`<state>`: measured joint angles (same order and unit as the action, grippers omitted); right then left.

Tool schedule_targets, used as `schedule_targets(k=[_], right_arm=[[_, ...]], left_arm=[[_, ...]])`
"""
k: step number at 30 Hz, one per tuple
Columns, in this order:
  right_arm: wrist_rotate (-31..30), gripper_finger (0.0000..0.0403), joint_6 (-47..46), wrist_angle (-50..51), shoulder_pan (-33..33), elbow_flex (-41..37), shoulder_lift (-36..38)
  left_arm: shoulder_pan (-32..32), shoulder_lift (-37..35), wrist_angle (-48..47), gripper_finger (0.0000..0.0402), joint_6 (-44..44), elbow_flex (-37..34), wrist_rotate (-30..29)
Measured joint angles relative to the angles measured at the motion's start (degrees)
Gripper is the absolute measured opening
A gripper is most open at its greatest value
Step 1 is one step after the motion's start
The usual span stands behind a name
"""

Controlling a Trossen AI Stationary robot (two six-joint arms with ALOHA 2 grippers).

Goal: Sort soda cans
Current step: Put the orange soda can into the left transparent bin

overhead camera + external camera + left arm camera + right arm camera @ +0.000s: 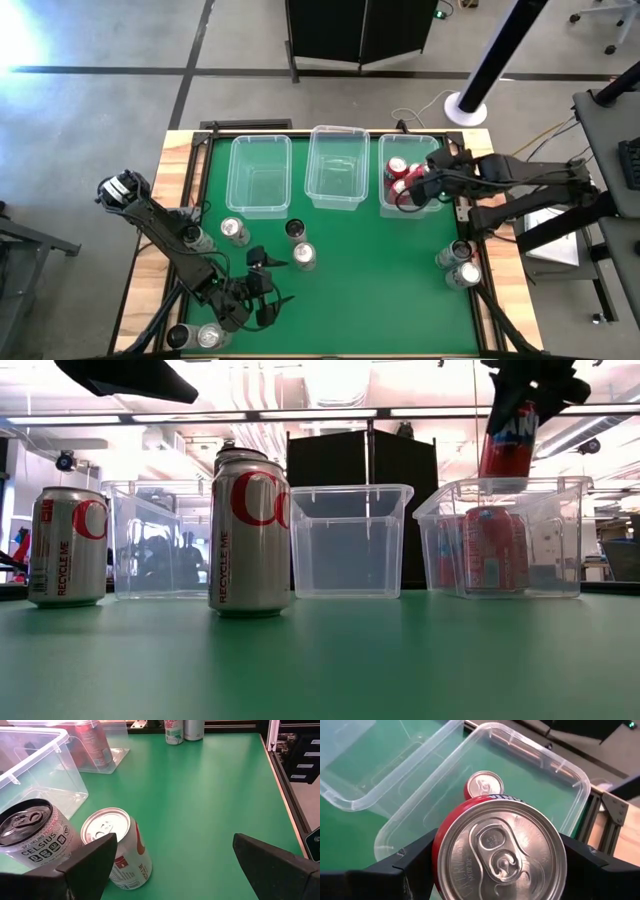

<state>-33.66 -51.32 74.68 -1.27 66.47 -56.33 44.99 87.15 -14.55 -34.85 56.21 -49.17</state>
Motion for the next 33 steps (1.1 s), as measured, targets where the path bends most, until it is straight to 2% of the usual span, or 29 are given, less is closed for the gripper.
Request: schedule_targets(k=[6,33], right_arm=[[6.05,0.0301,1.02,0.60,0.90,-0.76,-0.53],[6.87,0.0304,2.59,2.75,0.93,-4.56,-0.95]], left_arm=[[0.02,0.00,-0.02,0.0382,0.00,0.00,0.04],[-0.06,-0.04,-0.04,0.0382,-0.13,0.00,0.18]])
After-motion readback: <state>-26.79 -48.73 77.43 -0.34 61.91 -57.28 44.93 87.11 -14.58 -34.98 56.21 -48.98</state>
